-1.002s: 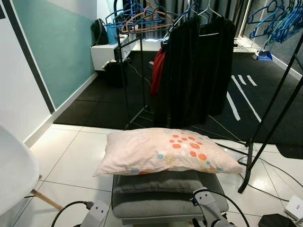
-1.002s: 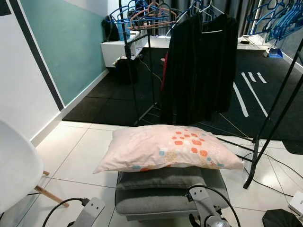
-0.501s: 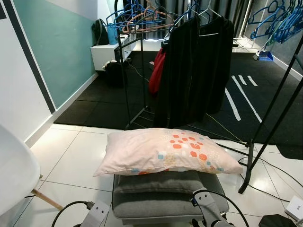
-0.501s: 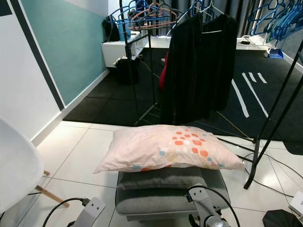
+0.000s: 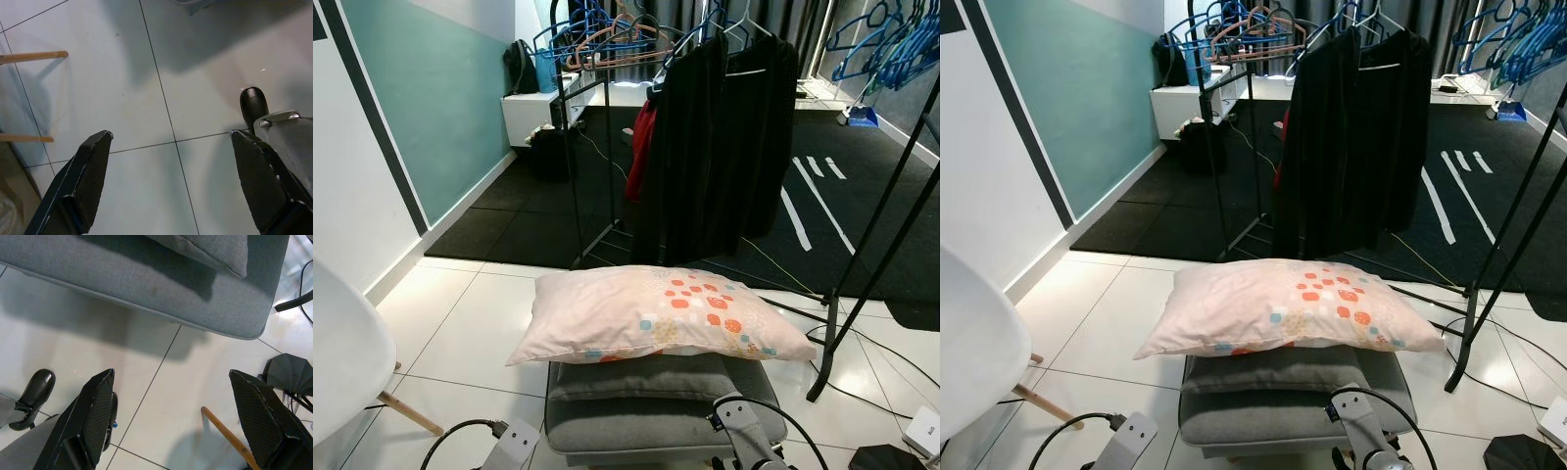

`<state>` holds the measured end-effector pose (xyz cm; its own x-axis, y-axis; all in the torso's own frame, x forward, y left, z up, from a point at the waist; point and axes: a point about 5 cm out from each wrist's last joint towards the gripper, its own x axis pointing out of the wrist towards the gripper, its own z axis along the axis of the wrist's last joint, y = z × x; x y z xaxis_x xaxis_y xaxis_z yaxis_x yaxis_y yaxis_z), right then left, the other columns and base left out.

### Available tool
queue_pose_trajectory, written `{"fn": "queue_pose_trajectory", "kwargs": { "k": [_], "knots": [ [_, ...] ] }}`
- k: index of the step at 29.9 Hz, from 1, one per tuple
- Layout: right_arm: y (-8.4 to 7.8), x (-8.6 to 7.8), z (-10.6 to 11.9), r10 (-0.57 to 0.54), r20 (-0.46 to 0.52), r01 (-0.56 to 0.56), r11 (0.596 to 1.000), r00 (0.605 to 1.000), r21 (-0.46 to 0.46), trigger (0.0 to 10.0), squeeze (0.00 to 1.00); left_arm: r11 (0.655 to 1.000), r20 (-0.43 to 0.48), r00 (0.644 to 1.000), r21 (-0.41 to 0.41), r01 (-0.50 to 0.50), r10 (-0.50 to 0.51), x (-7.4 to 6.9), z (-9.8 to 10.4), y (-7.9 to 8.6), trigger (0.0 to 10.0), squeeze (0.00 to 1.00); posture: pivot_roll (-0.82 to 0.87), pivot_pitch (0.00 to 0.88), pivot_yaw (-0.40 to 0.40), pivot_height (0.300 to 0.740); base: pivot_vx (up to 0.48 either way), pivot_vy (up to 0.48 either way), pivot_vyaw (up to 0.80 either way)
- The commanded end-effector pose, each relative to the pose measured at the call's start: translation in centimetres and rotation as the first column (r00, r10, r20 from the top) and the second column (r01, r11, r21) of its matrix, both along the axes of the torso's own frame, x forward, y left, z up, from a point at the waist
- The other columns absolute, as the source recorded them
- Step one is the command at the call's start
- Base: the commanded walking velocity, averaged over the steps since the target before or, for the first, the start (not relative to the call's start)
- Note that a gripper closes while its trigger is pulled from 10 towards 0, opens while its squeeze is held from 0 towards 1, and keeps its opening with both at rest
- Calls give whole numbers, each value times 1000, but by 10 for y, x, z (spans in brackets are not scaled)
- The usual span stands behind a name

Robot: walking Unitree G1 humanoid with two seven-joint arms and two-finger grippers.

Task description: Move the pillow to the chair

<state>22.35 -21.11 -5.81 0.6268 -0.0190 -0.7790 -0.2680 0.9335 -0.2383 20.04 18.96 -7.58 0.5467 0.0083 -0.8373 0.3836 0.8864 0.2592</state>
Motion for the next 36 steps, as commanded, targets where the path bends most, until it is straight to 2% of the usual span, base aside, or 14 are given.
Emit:
{"fn": "queue_pose_trajectory", "kwargs": {
  "k": [1, 36],
  "knots": [
    [-1, -2, -1, 2, -6, -2, 1000, 1000, -6, 10000, 0, 1000, -25, 1000, 11, 11, -10, -6, -3, 1, 10000, 0, -125, 0, -26, 740, 0, 0, 0],
    [-2, 2, 2, -7, 8, 7, 1000, 1000, -8, 10000, 0, 1000, -17, 1000, 6, 10, -10, -2, -1, 0, 10000, 0, -134, 0, -27, 740, 0, 0, 0]
  ]
}}
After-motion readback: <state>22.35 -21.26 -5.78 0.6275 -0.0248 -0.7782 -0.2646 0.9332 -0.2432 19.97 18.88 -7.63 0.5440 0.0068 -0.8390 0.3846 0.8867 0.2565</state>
